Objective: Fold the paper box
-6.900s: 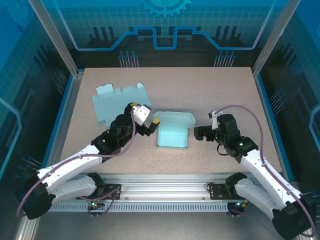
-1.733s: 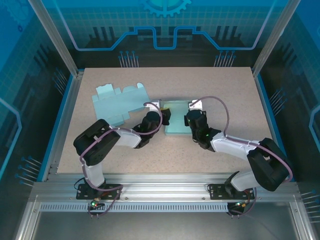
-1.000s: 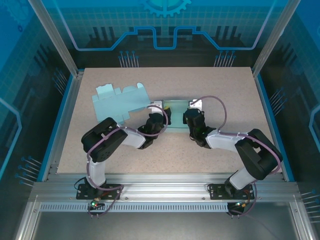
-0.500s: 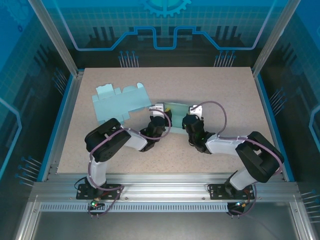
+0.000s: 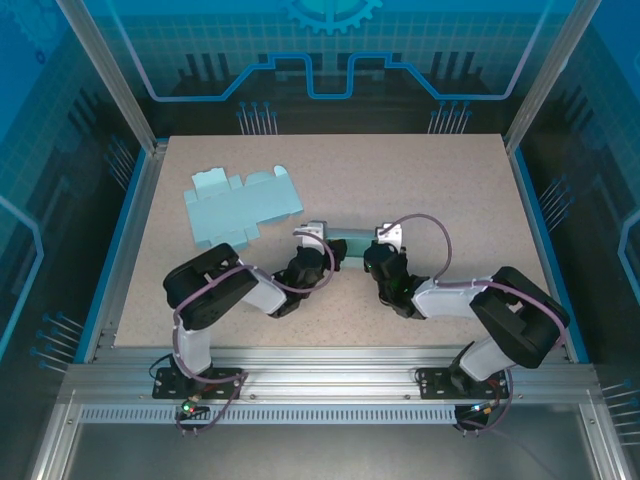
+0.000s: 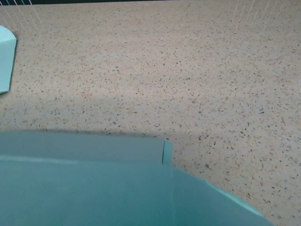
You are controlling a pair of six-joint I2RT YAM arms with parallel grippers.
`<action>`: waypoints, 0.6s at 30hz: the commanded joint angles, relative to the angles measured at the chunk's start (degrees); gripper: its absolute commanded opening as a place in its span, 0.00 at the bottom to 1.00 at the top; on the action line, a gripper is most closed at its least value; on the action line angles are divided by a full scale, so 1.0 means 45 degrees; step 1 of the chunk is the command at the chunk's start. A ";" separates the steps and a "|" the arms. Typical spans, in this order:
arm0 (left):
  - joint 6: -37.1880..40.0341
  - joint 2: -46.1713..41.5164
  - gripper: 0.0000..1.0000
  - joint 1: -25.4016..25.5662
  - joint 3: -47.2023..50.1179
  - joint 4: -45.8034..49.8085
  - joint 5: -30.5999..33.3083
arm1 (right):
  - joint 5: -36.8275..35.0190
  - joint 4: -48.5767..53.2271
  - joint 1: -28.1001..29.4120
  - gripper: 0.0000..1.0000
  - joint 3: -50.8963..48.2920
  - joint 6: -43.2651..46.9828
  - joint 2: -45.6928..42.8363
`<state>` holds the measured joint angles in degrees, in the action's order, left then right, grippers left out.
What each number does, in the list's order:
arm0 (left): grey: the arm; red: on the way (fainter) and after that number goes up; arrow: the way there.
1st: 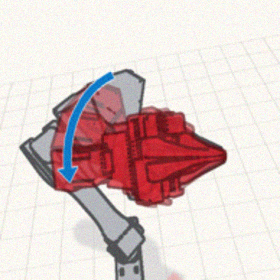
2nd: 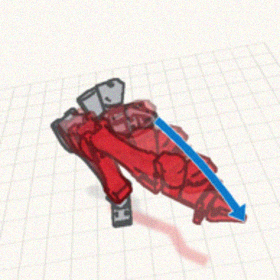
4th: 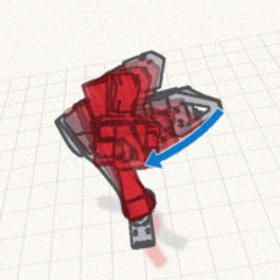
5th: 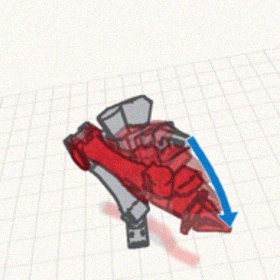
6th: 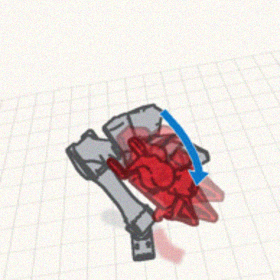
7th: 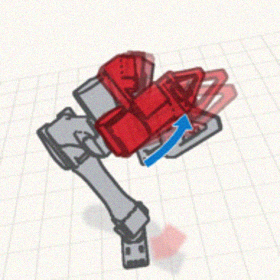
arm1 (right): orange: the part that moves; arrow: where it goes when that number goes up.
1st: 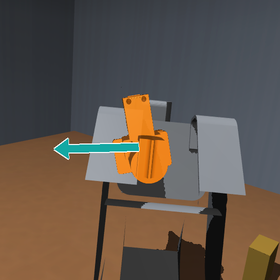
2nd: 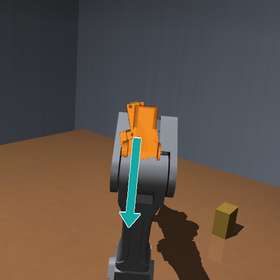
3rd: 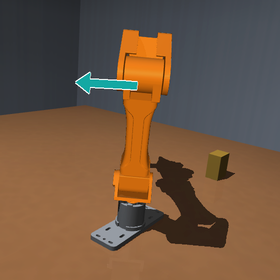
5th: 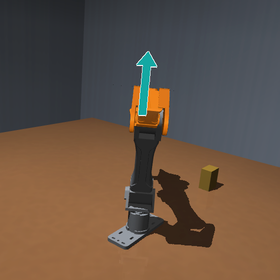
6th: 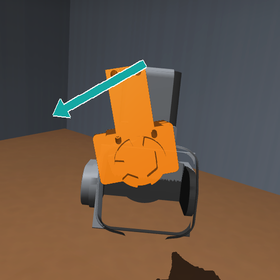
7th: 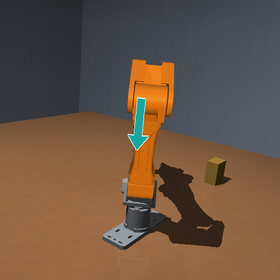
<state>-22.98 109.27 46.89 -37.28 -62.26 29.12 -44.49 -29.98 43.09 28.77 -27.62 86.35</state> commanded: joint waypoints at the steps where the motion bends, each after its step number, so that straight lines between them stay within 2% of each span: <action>1: -0.0555 -0.0656 0.59 0.0458 0.0459 0.0132 -0.1885 | 0.1091 -0.0321 0.0571 0.10 -0.0200 -0.0023 -0.0069; 8: -0.0915 -0.1982 0.97 0.0468 0.1414 0.1273 -0.2801 | 0.0958 -0.0167 0.0574 0.11 -0.0369 -0.0118 -0.0154; 13: -0.1273 -0.3096 0.99 0.0460 0.1801 0.3012 -0.3872 | 0.0788 0.0156 0.0695 0.16 -0.0360 -0.0190 -0.0385; 18: -0.1586 -0.4536 0.99 0.0458 0.2306 0.4770 -0.4153 | 0.0705 0.0522 0.0784 0.21 -0.0399 -0.0192 -0.0628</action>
<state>-28.21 92.25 48.27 -28.32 -47.07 14.09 -41.54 -28.53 45.39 27.35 -27.66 84.93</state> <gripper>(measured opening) 0.988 0.206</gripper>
